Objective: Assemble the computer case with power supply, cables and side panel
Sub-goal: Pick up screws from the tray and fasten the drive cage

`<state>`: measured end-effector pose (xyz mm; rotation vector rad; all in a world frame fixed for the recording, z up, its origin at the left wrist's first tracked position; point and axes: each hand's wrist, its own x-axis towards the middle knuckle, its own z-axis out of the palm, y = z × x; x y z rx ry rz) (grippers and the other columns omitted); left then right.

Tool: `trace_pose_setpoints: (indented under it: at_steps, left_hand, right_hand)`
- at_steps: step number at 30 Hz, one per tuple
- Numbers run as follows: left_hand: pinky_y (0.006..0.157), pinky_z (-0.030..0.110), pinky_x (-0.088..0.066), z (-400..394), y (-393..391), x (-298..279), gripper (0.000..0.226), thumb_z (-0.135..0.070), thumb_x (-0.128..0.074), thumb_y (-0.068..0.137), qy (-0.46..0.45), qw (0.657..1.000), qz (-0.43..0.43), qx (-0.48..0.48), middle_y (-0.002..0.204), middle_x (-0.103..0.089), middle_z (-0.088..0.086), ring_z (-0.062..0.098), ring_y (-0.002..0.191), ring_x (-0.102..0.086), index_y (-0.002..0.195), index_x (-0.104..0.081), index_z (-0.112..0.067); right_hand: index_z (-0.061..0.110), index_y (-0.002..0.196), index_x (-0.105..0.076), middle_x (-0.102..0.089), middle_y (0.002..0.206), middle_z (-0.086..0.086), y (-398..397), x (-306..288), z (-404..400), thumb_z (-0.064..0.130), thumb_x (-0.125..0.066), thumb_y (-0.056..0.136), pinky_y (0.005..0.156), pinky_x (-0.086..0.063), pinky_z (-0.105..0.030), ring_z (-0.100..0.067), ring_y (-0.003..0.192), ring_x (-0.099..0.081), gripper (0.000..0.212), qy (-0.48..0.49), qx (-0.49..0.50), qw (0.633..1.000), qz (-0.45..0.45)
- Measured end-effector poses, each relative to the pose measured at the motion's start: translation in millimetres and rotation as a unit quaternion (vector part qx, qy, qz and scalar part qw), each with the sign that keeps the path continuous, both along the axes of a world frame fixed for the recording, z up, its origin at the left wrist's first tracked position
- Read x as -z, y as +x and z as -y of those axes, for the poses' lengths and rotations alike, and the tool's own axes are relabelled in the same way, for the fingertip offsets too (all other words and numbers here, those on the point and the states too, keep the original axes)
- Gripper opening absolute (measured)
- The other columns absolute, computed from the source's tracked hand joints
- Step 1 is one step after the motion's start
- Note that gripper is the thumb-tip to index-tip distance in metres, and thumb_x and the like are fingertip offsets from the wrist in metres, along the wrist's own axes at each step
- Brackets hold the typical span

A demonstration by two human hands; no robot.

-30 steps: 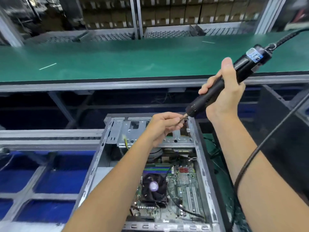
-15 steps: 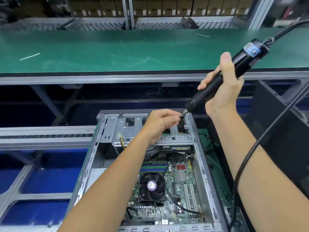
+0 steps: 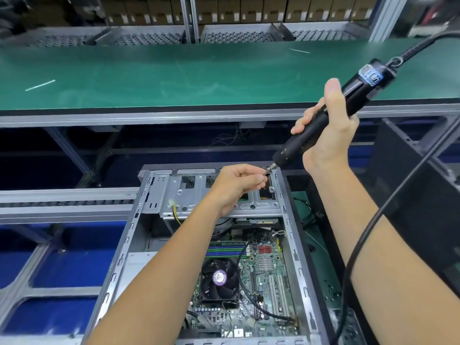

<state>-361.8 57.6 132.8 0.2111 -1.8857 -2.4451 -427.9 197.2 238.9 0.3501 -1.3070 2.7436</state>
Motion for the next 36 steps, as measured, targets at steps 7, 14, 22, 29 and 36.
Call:
trace_pose_setpoints:
  at_steps: [7, 14, 22, 29, 36]
  left_hand:
    - [0.077, 0.022, -0.055, -1.9, -3.7, 2.8, 0.02, 0.004, -0.071, 0.08, -0.027, 1.0, -0.003, -0.014, 0.085, -0.074, 0.009, 0.02, 0.084, -0.071, 0.085, -0.076, -0.015]
    - [0.071, 0.02, -0.054, -6.6, -7.6, 8.7, 0.021, 0.009, -0.063, 0.084, -0.053, 0.999, -0.002, 0.001, 0.079, -0.074, 0.007, 0.015, 0.074, -0.071, 0.091, -0.07, -0.009]
    - [0.07, 0.019, -0.053, -15.4, -11.3, 8.3, 0.025, 0.008, -0.064, 0.085, -0.105, 0.994, -0.007, 0.005, 0.078, -0.074, 0.001, 0.01, 0.072, -0.067, 0.087, -0.071, -0.016]
    - [0.07, 0.017, -0.053, -13.5, -11.5, 11.0, 0.024, 0.008, -0.062, 0.086, -0.122, 0.993, 0.009, -0.007, 0.076, -0.074, 0.0, 0.01, 0.073, -0.069, 0.088, -0.071, -0.014]
    - [0.075, 0.021, -0.054, -12.4, -12.5, 9.0, 0.039, 0.003, -0.069, 0.082, -0.166, 0.986, -0.009, -0.01, 0.082, -0.075, -0.002, 0.011, 0.082, -0.07, 0.077, -0.078, -0.035]
  right_hand:
    - [0.011, 0.073, -0.048, -0.048, 0.056, -0.007, -3.3, 6.1, 2.6, 0.039, -0.074, 0.076, 0.047, -0.043, -0.029, -0.022, 0.042, -0.044, 0.038, 0.027, -0.005, 1.0, -0.003]
    - [0.009, 0.08, -0.046, -0.05, 0.053, -0.004, -8.4, 9.9, 6.0, 0.034, -0.071, 0.082, 0.047, -0.042, -0.029, -0.02, 0.04, -0.045, 0.035, 0.045, -0.01, 0.999, -0.002]
    - [0.012, 0.08, -0.05, -0.051, 0.05, -0.002, -13.3, 12.7, 2.5, 0.031, -0.073, 0.082, 0.045, -0.042, -0.029, -0.018, 0.038, -0.045, 0.03, 0.053, 0.002, 0.999, 0.008]
    - [0.01, 0.082, -0.048, -0.051, 0.051, -0.002, -18.4, 12.7, -5.3, 0.033, -0.072, 0.082, 0.046, -0.043, -0.029, -0.018, 0.039, -0.045, 0.033, 0.042, -0.003, 0.999, 0.011]
    - [0.012, 0.077, -0.052, -0.051, 0.051, -0.001, -18.1, 16.8, -2.6, 0.033, -0.073, 0.082, 0.044, -0.044, -0.028, -0.017, 0.039, -0.047, 0.03, 0.049, -0.009, 0.999, 0.014]
